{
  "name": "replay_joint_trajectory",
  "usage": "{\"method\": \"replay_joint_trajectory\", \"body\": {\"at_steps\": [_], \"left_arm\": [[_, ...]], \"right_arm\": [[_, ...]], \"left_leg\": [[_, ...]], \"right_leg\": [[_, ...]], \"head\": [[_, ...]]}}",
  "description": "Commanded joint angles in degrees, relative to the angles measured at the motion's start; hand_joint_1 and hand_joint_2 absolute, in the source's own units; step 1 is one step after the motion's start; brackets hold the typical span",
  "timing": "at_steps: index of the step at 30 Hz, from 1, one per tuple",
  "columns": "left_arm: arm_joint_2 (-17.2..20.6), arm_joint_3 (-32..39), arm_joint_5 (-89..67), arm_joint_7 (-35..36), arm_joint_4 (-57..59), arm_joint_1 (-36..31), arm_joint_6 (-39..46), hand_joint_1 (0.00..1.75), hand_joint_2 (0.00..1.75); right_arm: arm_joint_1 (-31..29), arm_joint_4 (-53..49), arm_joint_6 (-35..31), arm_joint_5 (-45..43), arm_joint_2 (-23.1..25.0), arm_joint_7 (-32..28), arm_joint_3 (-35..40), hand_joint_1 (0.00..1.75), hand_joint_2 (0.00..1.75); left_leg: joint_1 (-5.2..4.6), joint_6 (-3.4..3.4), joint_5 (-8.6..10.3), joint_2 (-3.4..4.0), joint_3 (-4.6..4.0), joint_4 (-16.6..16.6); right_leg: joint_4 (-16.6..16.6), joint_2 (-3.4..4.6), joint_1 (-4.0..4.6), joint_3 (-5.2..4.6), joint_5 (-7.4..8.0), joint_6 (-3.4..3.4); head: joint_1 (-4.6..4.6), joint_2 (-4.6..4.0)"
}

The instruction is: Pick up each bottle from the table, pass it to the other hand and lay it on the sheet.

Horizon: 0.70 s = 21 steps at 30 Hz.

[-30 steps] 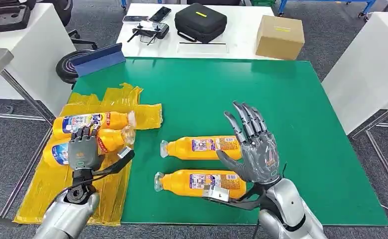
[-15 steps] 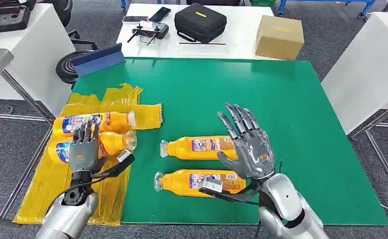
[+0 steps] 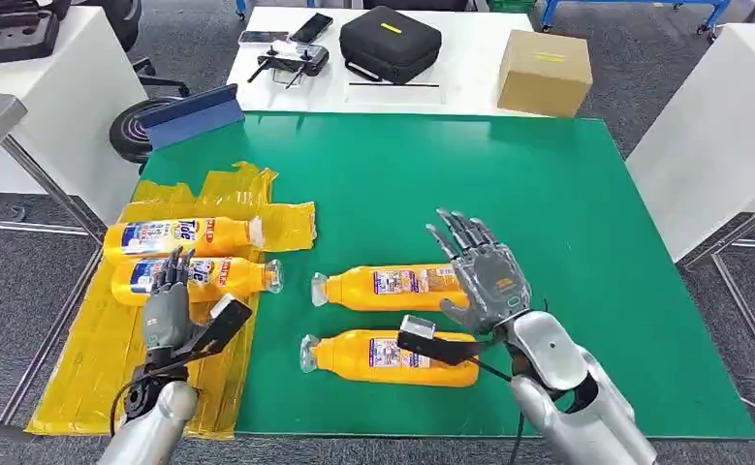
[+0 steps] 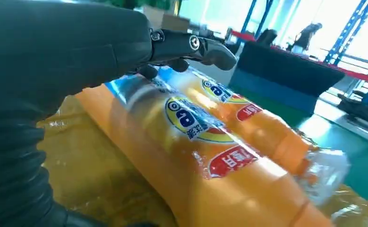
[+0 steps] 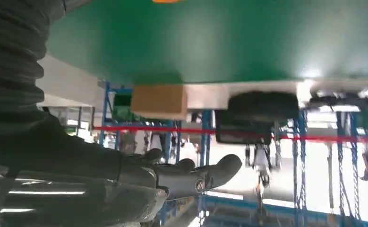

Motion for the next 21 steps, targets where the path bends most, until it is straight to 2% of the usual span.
{"method": "replay_joint_trajectory", "body": {"at_steps": [1, 5, 6, 9, 11, 12, 14, 21], "left_arm": [[-0.04, -3.11, 15.8, -5.25, -15.95, 5.62, -9.5, 0.0, 1.75], [0.41, -4.26, 23.02, -7.14, -23.32, 8.05, -12.93, 0.0, 1.75], [0.5, -4.38, 23.16, -7.05, -23.88, 8.14, -13.04, 0.0, 1.75], [0.5, -4.38, 23.16, -7.05, -23.88, 8.14, -13.04, 0.0, 1.75], [0.44, -4.73, 27.79, -8.43, -24.52, 8.02, -16.28, 0.0, 1.75], [0.55, -4.97, 29.83, -8.99, -25.37, 7.94, -17.88, 0.0, 1.75], [0.44, -5.77, 33.57, -9.52, -27.53, 7.85, -20.82, 0.0, 1.75], [0.78, -8.46, 41.3, -10.3, -31.51, 8.7, -26.25, 0.0, 1.75]], "right_arm": [[-6.1, 13.36, 4.19, -2.75, -7.19, -1.18, -1.2, 0.0, 1.75], [-6.11, 15.05, 6.37, -2.92, -8.53, -1.07, -0.71, 0.0, 1.75], [-6.26, 15.38, 6.36, -2.92, -8.47, -1.07, -0.68, 0.0, 1.75], [-6.26, 15.38, 6.36, -2.92, -8.47, -1.07, -0.68, 0.0, 1.75], [-7.03, 16.37, 7.7, -2.41, -8.55, -0.28, 0.12, 0.0, 1.75], [-8.05, 17.66, 8.08, -2.35, -8.26, -0.18, 0.46, 0.0, 1.75], [-10.58, 20.99, 8.28, -2.31, -7.15, -0.19, 0.99, 0.0, 1.75], [-13.15, 27.62, 6.49, -4.2, -4.23, -2.27, 2.62, 0.0, 1.75]], "left_leg": [[0.12, -0.32, -0.23, 0.05, 0.35, 0.13], [0.1, -0.27, -0.21, 0.06, 0.27, 0.09], [0.07, -0.17, -0.1, 0.03, 0.12, 0.05], [0.11, -0.36, -0.26, 0.09, 0.39, 0.1], [0.04, -0.21, -0.1, 0.05, 0.19, 0.01], [0.11, -0.42, -0.28, 0.14, 0.48, 0.07], [0.08, -0.19, -0.11, 0.17, 0.13, 0.06], [0.09, -0.18, -0.08, 0.16, 0.18, 0.01]], "right_leg": [[0.0, 0.01, 0.11, 0.42, -0.17, -0.21], [-0.03, 0.04, 0.11, 0.33, -0.13, -0.17], [-0.04, 0.02, 0.08, 0.18, -0.04, -0.11], [0.0, 0.06, 0.13, 0.44, -0.18, -0.24], [-0.04, 0.03, 0.07, 0.23, -0.05, -0.13], [-0.02, 0.09, 0.13, 0.51, -0.18, -0.28], [-0.01, 0.14, 0.13, 0.14, -0.01, -0.11], [-0.05, 0.12, 0.12, 0.21, -0.01, -0.11]], "head": [[0.02, 0.0], [0.02, 0.0], [0.02, 0.0], [0.0, 0.0], [0.0, 0.0], [0.0, 0.0], [0.02, 0.0], [0.0, 0.0]]}}
